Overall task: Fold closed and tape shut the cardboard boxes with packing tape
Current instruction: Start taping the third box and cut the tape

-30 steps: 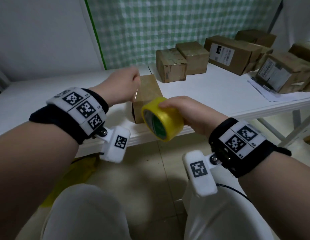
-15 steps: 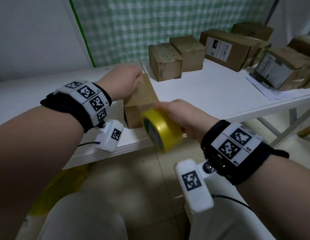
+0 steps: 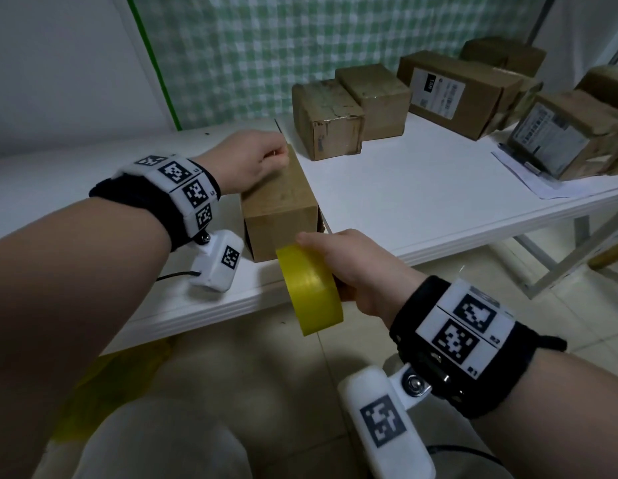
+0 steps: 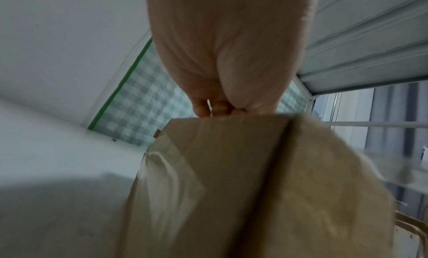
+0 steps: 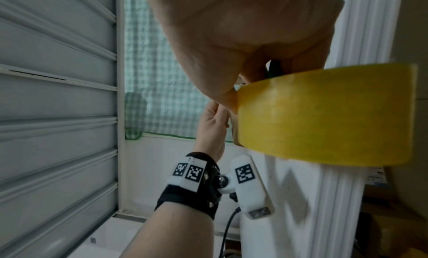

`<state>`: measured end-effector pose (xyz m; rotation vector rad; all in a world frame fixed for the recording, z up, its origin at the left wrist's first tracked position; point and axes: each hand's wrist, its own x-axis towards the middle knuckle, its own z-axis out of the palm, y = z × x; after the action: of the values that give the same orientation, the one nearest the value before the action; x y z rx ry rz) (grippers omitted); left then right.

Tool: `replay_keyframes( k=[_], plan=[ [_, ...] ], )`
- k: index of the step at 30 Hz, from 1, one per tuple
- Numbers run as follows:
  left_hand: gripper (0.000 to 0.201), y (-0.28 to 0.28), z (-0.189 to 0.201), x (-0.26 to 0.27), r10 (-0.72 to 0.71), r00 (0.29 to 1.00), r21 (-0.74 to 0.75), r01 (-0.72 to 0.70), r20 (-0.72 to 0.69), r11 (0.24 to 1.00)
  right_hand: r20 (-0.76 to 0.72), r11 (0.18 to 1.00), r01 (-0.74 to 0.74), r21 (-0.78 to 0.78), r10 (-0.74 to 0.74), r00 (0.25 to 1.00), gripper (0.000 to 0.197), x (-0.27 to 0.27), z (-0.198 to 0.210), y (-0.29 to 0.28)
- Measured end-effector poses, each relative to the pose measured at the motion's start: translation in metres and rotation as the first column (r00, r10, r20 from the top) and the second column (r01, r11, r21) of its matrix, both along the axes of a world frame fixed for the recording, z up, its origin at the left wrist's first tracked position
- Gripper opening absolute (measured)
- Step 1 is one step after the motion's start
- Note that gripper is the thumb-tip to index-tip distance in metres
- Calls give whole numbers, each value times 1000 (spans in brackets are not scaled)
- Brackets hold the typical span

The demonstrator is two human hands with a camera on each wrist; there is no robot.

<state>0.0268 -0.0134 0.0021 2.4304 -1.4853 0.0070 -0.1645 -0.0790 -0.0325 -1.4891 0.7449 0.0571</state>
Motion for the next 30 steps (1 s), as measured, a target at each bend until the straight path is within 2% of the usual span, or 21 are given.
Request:
replay_keyframes(
  k=[5, 8, 12, 14, 16, 17, 19, 21, 24, 28, 30],
  plan=[
    [19, -3, -12, 3, -3, 999, -7, 2, -32, 1000, -12, 1000, 23, 15, -22, 1000, 38, -1, -1, -1],
    [16, -4, -19, 3, 15, 1000, -6, -15, 21, 1000, -26, 999, 27, 22, -27, 999, 41, -1, -2, -1],
    [24, 0, -22, 5, 151, 986, -114, -142, 68, 983, -25, 999, 29, 44, -27, 999, 42, -2, -2, 0],
    [15, 5, -17, 1, 140, 982, -158, -120, 127, 980, -22, 999, 27, 45, -26, 999, 42, -2, -2, 0],
    [17, 10, -11, -10, 41, 992, -167, -20, 122, 986, -22, 999, 18, 46, -17, 1000, 42, -2, -3, 1],
    [27, 13, -8, -17, -31, 998, -117, 38, 59, 992, -22, 999, 15, 48, -14, 1000, 41, -2, -3, 0],
    [54, 22, -8, -30, -110, 983, 111, 126, -145, 986, -17, 998, 19, 57, -18, 1000, 37, -3, -4, 0],
    [73, 30, -11, -33, -70, 972, 321, 141, -223, 937, -11, 998, 14, 63, -13, 1000, 36, -4, -4, -1],
    [85, 32, -15, -38, -26, 987, 441, 94, -158, 893, -2, 997, 7, 74, -7, 1000, 36, -8, -3, -3],
    [95, 32, -19, -46, -17, 998, 466, 42, -59, 884, 7, 996, -20, 83, 19, 1000, 21, -16, 0, -7],
    [91, 35, -18, -49, 22, 999, 439, -9, -25, 898, 12, 995, -35, 94, 34, 999, 20, -18, 1, -8]
  ],
)
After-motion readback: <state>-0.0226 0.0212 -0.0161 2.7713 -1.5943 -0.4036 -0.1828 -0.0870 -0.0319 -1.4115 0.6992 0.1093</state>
